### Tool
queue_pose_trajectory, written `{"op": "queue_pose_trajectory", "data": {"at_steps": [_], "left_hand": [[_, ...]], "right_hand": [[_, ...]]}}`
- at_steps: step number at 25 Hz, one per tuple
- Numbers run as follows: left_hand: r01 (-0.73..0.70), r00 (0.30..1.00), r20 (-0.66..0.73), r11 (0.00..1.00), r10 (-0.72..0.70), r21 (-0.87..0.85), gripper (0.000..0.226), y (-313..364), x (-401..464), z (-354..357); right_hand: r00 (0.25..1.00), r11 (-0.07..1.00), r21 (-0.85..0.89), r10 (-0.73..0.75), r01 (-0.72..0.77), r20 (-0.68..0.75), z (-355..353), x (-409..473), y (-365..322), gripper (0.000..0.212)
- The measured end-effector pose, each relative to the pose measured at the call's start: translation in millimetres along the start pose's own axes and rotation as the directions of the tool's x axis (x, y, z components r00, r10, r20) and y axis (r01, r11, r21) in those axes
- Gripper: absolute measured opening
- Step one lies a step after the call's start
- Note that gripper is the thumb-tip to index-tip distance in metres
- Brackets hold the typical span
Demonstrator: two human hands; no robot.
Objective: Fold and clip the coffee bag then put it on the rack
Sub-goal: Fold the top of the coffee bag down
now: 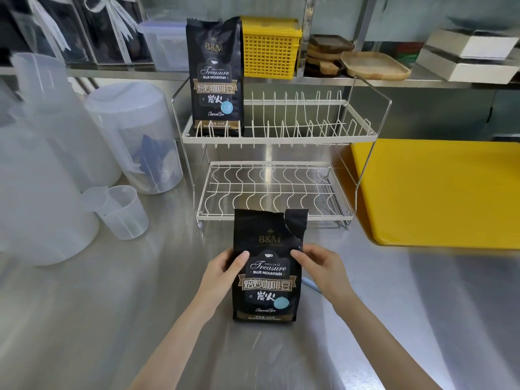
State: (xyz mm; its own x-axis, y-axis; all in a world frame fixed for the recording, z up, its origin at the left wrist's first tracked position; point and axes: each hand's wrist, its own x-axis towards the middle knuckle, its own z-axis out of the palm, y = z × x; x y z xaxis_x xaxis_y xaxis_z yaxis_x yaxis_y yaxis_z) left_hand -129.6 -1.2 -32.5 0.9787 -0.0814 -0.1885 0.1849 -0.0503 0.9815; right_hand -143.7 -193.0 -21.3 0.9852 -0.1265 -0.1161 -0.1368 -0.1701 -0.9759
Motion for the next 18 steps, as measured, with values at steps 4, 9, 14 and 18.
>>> {"op": "queue_pose_trajectory", "data": {"at_steps": [4,9,14,18], "left_hand": [[0.012,0.994,-0.112,1.000,-0.012,0.001,0.021,-2,3,2],[0.025,0.992,-0.123,1.000,-0.026,-0.004,0.026,1,4,12],[-0.005,0.983,-0.181,0.998,-0.005,-0.055,0.004,4,3,10],[-0.014,0.987,-0.161,0.994,-0.003,-0.104,0.017,5,3,11]], "right_hand": [[0.999,1.000,0.011,0.030,-0.030,-0.028,0,1,1,0.011],[0.995,0.994,0.081,0.073,-0.068,-0.061,-3,3,2,0.004],[0.993,0.980,0.187,0.086,-0.069,-0.085,4,6,4,0.023],[0.989,0.950,0.289,0.141,-0.123,-0.042,7,3,2,0.018]]}}
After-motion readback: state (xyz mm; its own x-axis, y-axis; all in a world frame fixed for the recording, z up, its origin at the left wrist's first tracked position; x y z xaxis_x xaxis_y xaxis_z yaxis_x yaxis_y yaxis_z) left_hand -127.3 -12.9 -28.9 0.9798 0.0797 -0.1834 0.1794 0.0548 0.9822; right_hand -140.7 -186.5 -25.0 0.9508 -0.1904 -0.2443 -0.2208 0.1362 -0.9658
